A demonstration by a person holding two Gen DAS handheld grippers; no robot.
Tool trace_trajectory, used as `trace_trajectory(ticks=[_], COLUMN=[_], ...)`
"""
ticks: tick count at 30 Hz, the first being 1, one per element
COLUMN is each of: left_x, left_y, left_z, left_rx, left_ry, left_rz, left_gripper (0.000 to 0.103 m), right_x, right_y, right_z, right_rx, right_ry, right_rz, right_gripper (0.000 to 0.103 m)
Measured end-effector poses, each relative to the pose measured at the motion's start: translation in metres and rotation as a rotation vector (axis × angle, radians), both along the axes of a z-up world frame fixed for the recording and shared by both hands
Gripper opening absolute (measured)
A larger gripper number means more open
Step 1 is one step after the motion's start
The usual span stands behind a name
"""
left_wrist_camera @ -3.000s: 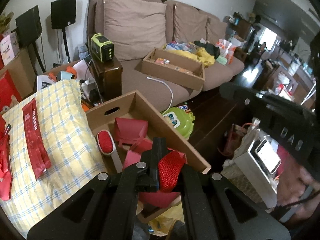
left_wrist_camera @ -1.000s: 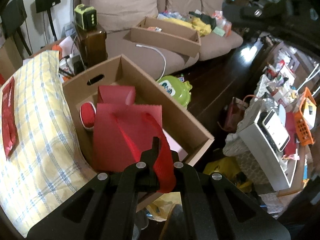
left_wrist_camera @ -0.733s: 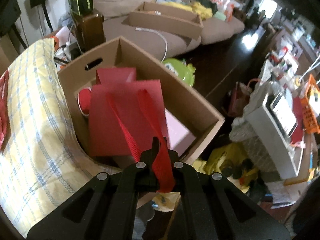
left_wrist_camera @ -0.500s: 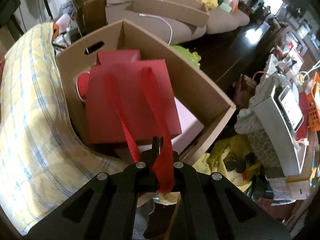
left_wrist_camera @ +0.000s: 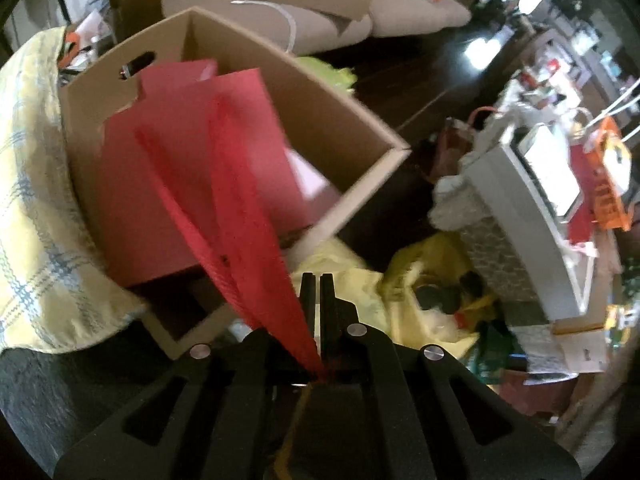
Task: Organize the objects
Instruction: 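Open both grippers to release the bag's red straps inside the box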
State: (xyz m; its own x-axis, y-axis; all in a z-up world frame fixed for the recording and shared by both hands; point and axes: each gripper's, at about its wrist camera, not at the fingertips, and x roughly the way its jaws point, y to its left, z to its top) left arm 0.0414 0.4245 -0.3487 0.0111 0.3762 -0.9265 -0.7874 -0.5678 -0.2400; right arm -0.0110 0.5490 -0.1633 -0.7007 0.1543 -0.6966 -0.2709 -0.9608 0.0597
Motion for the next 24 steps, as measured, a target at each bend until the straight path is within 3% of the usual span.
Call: trace_trajectory(ticks=[6,10,14,18,24], left_x=[-0.002,0.01,0.023,0.004,-0.024], left_y=[-0.001,-0.011,-0.006,-0.012,-0.026], left_z=[0.0,-0.012,-0.005,-0.001,0.002], left_rx=[-0.026,-0.03,-0.021,-0.005,-0.043], left_ry=[-0.042,-0.191,-0.127,-0.125,0.018], left_rz=[0.014,0.007,-0.019,0.053,0.137], left_gripper=[0.0,0.0,0.0,0.0,0.003], right_x=[-0.001,-0.001,-0.003,-0.002,-0.003], right_y=[-0.002,-0.004,-0.008,-0.009,-0.009], right_z=[0.001,-0.001,-0.001,0.002,0.002], right_rx=[0.003,0.006,0.012,0.015,0.013], right_ry=[0.001,0.0,-0.007,0.001,-0.012], right_rz=[0.005,0.008,0.014,0.022,0.014], right_gripper=[0.006,0.006,0.006,0.006,0.008])
